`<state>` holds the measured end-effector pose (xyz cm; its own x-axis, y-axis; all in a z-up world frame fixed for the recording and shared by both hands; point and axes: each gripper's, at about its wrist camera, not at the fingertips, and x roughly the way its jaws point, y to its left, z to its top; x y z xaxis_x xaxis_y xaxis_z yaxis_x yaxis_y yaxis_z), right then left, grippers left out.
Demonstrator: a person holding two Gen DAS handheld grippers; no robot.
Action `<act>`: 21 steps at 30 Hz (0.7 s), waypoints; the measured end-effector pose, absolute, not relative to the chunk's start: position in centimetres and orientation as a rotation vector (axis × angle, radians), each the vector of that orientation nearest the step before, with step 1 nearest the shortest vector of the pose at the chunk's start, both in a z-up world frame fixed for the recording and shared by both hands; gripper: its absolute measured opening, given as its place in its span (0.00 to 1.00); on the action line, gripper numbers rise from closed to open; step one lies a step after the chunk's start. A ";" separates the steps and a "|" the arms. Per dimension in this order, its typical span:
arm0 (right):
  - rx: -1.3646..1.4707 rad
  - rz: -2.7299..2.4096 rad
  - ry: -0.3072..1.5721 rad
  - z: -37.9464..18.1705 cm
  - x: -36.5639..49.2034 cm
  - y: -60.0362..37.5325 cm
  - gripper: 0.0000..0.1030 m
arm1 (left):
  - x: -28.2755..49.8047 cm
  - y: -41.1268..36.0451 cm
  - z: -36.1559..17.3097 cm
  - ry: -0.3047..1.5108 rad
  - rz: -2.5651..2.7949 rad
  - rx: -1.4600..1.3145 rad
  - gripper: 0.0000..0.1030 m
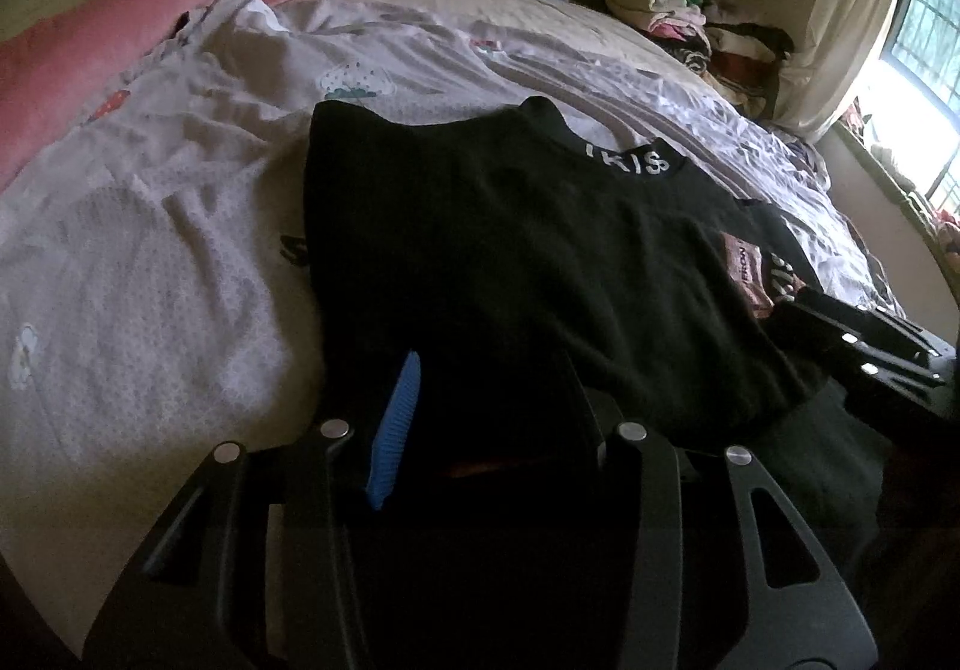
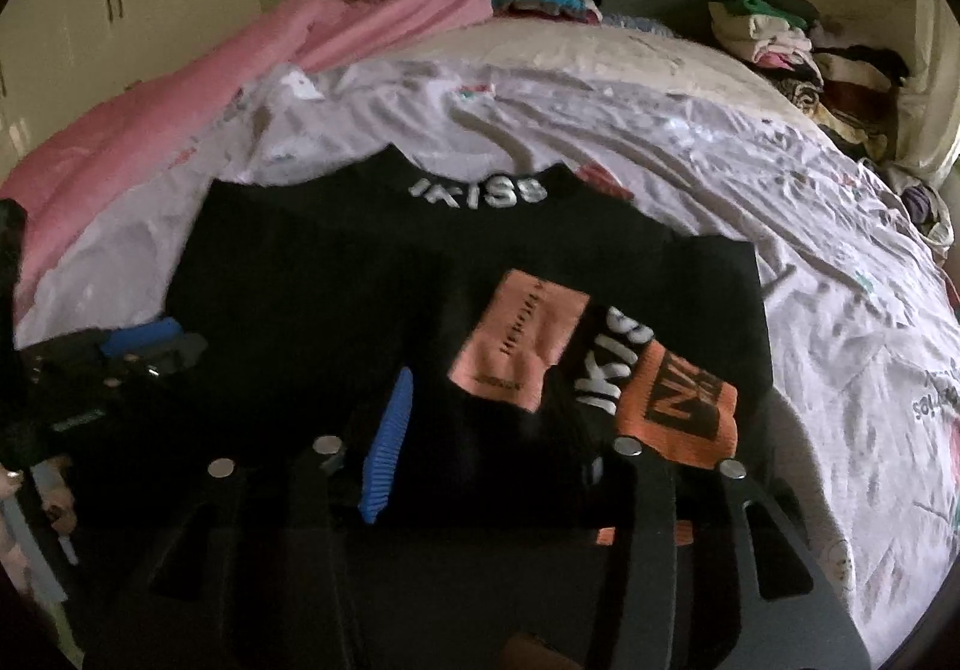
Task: Fold small clothes
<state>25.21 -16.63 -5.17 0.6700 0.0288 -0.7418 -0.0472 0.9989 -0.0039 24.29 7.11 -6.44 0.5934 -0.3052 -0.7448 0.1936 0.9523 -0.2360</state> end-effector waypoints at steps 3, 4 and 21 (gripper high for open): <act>-0.026 -0.026 0.897 -6.9 25.7 -18.1 0.39 | 24.3 7.1 -6.5 0.891 -0.293 -0.136 0.35; -0.014 -0.023 0.898 -7.2 25.6 -18.5 0.39 | 24.3 7.1 -6.5 0.892 -0.294 -0.136 0.35; 0.052 -0.047 0.834 -6.1 24.2 -19.3 0.42 | 23.8 6.8 -6.1 0.883 -0.298 -0.125 0.34</act>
